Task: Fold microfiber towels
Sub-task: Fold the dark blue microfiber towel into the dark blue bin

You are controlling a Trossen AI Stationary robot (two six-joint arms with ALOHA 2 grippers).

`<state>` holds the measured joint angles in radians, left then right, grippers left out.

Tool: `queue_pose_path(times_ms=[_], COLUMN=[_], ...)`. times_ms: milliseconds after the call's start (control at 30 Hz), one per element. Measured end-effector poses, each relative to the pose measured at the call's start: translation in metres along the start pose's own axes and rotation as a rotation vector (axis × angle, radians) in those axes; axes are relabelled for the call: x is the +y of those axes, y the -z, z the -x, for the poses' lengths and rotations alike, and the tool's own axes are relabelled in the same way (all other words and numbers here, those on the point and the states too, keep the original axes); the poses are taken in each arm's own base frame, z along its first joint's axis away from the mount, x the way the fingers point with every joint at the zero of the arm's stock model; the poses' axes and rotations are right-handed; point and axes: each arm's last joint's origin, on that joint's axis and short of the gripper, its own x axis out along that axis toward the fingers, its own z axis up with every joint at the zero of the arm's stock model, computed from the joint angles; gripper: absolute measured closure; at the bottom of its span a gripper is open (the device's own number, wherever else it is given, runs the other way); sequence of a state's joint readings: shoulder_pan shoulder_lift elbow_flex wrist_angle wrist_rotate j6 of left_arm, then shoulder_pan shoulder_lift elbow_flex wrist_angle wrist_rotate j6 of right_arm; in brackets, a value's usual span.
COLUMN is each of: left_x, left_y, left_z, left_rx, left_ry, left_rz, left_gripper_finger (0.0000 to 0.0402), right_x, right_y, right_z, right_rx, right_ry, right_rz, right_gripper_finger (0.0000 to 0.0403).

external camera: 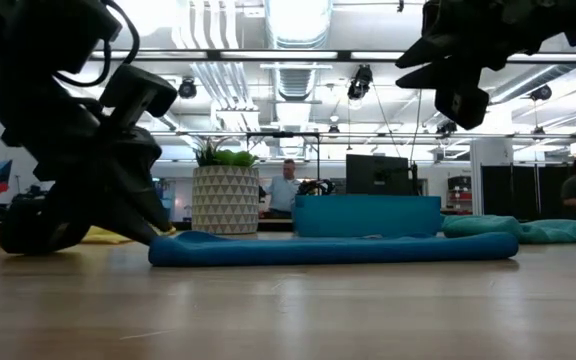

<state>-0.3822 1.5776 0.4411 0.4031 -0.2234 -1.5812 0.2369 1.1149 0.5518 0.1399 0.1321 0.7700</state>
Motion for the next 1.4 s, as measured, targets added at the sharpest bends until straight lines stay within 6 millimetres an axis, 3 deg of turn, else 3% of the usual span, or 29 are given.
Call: queue_pose_path(times_ms=[200, 333, 567, 1033, 1200, 1400], left_x=[0.004, 0.004, 0.014, 0.006, 0.007, 0.01], left_y=[-0.002, -0.007, -0.019, -0.025, -0.027, -0.027], left_z=[0.0, -0.002, -0.015, -0.032, -0.033, -0.036], left_rx=[0.003, 0.017, 0.074, 0.108, 0.109, 0.088], left_ry=[-0.016, -0.027, -0.111, -0.144, -0.153, -0.173], left_rz=[0.059, 0.086, 0.165, 0.136, 0.106, 0.099], left_gripper_finger=[0.0257, 0.0231, 0.0229, 0.023, 0.0266, 0.0379], right_x=[0.0, 0.0, 0.003, 0.014, 0.02, 0.021], right_y=[0.0, 0.0, -0.003, -0.014, -0.02, -0.022], right_z=[0.0, 0.0, 0.0, 0.002, 0.003, 0.004], right_rx=[0.0, -0.001, -0.026, -0.06, -0.069, -0.072], right_ry=[0.0, -0.001, -0.026, -0.064, -0.07, -0.072], right_rz=[-0.035, -0.041, -0.048, -0.019, 0.008, 0.024], right_gripper_finger=[0.0314, 0.0314, 0.0314, 0.0314, 0.0314, 0.0314])
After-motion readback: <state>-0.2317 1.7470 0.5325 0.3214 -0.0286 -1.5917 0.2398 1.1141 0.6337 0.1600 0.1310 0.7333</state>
